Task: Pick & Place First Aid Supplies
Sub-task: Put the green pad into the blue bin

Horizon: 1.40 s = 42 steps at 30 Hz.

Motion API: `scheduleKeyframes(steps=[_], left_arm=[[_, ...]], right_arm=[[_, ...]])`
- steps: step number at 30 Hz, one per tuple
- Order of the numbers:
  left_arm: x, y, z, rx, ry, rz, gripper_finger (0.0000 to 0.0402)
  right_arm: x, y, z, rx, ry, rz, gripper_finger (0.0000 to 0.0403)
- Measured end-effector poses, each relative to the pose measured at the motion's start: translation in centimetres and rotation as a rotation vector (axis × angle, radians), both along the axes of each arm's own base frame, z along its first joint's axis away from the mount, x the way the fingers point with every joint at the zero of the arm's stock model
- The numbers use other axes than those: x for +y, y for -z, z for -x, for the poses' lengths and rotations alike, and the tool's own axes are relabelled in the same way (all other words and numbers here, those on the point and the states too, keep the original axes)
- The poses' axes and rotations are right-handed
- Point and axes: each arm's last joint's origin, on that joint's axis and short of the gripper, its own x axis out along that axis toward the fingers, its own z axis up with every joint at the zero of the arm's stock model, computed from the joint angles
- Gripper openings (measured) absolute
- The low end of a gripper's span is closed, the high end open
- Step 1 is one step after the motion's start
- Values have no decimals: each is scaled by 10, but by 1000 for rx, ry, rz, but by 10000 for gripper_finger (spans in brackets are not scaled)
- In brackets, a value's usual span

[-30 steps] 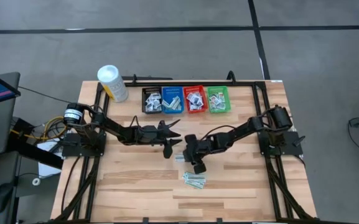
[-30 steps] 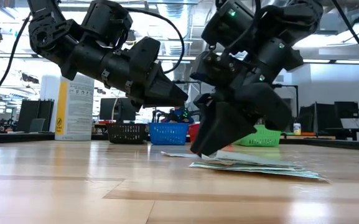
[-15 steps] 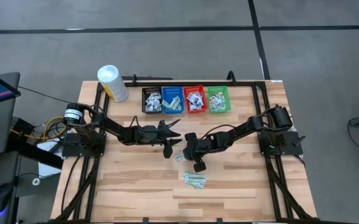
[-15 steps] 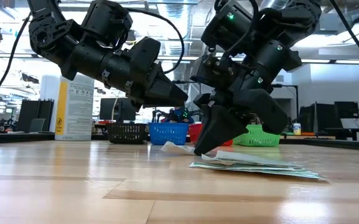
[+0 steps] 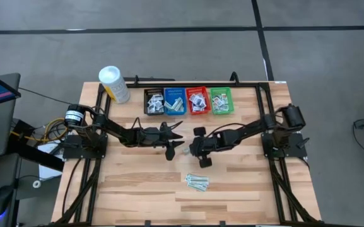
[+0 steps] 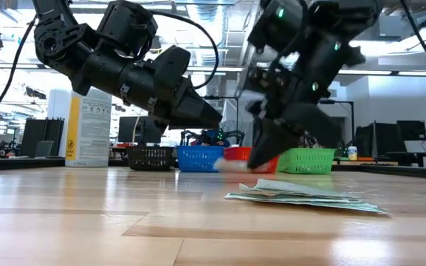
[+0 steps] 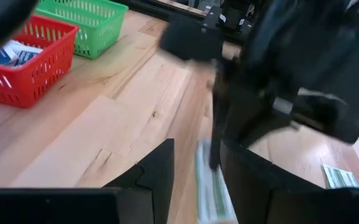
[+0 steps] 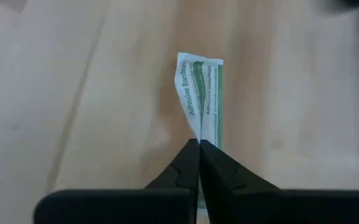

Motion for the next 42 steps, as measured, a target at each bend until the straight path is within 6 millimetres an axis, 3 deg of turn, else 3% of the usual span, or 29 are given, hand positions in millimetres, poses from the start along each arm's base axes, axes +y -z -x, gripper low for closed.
scheduleKeyframes(steps=[9,17,23,30,42], left_arm=[[-3,2,1,12,-8,45,131],[-2,-1,0,-47,-119,205,131],[1,-10,-2,-193,-261,339,131],[0,-21,-3,-316,-258,406,131],[0,-23,-3,-332,-257,407,131]], right_arm=[[9,-33,18,-45,174,251,1],[16,-45,22,-143,296,477,1],[17,-47,22,-162,313,497,1],[18,-48,21,-176,318,493,1],[19,-51,20,-217,352,531,1]])
